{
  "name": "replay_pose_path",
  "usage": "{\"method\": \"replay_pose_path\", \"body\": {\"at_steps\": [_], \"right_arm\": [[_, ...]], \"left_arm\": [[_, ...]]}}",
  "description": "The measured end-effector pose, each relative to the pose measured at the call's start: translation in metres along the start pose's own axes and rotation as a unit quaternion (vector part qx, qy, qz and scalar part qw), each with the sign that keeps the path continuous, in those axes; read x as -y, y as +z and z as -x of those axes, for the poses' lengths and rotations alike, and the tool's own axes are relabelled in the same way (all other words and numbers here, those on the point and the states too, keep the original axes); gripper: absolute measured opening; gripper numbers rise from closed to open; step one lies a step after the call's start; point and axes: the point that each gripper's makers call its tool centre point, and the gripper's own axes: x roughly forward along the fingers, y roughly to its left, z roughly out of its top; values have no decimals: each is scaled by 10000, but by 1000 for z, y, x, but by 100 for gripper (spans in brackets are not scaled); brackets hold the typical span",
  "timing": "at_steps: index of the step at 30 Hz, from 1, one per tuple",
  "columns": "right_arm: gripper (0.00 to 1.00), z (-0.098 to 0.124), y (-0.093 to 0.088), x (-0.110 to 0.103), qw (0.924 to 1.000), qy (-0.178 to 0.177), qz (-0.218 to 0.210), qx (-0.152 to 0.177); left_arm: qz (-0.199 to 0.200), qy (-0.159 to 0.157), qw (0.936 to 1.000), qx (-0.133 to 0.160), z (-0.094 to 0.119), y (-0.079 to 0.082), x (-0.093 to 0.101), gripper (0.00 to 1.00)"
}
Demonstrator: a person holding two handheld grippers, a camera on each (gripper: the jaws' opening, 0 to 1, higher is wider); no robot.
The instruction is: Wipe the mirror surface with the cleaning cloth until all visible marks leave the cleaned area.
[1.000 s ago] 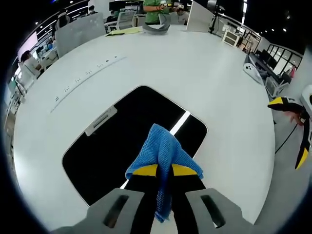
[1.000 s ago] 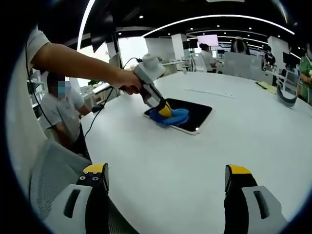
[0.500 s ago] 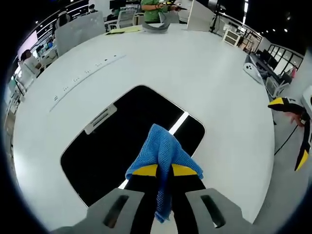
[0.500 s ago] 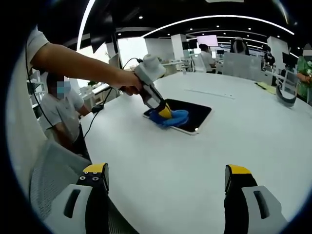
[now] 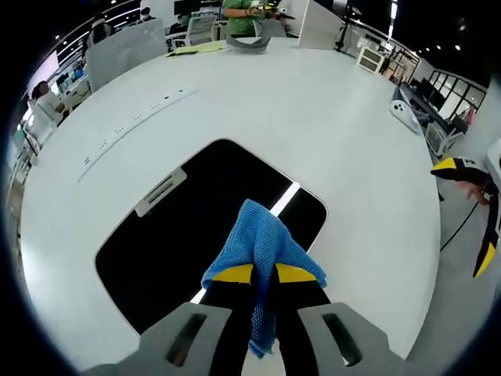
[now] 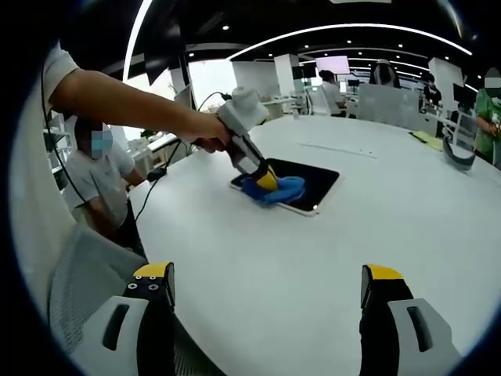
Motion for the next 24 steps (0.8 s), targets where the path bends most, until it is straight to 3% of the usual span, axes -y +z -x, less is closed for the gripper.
{"method": "replay_pose_path", "body": {"at_steps": [24], "right_arm": [[99, 5, -5, 3, 10000, -25, -57, -19]], "left_arm": [[14, -81, 10000, 42, -7, 10, 9, 7]]}}
